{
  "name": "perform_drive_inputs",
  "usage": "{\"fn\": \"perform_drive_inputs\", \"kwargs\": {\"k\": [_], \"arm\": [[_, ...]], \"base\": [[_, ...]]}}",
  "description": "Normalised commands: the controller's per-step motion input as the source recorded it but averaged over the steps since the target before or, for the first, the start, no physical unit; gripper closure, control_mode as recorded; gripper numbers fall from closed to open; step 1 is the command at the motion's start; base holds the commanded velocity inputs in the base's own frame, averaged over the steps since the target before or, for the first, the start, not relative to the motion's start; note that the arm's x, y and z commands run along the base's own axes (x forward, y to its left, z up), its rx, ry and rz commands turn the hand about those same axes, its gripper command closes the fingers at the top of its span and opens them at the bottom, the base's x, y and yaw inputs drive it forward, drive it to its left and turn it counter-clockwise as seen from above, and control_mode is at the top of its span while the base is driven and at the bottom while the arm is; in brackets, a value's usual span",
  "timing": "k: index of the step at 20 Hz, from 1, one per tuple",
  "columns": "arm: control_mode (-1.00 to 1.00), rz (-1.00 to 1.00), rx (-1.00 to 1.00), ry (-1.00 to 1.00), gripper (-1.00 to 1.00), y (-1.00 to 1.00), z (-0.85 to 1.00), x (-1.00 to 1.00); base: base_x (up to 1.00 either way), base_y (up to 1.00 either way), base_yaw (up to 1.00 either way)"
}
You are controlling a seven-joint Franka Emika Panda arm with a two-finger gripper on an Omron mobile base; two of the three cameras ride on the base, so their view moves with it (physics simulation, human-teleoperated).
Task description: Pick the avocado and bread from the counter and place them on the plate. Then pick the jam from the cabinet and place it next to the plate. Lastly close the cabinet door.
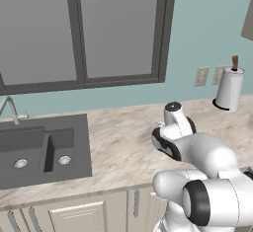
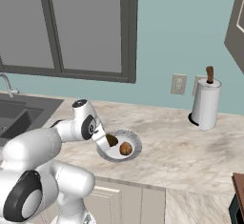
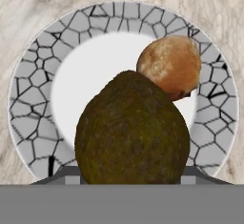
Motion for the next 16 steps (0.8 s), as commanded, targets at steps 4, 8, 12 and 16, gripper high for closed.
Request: {"fn": "perform_drive_inputs", "kwargs": {"k": [4,8,12,16], "arm": [[-1.00,0.00,0.00,0.00,1.00,0.00,-0.36,0.01],[-1.00,0.00,0.00,0.00,1.00,0.00,-0.34,0.00],[-1.00,0.00,0.00,0.00,1.00,-0.06,-0.31,0.00],[-1.00,-0.01,0.00,0.00,1.00,-0.10,-0.28,0.00]], "base": [[0.00,0.00,0.00],[0.00,0.00,0.00],[0.00,0.00,0.00],[0.00,0.00,0.00]]}}
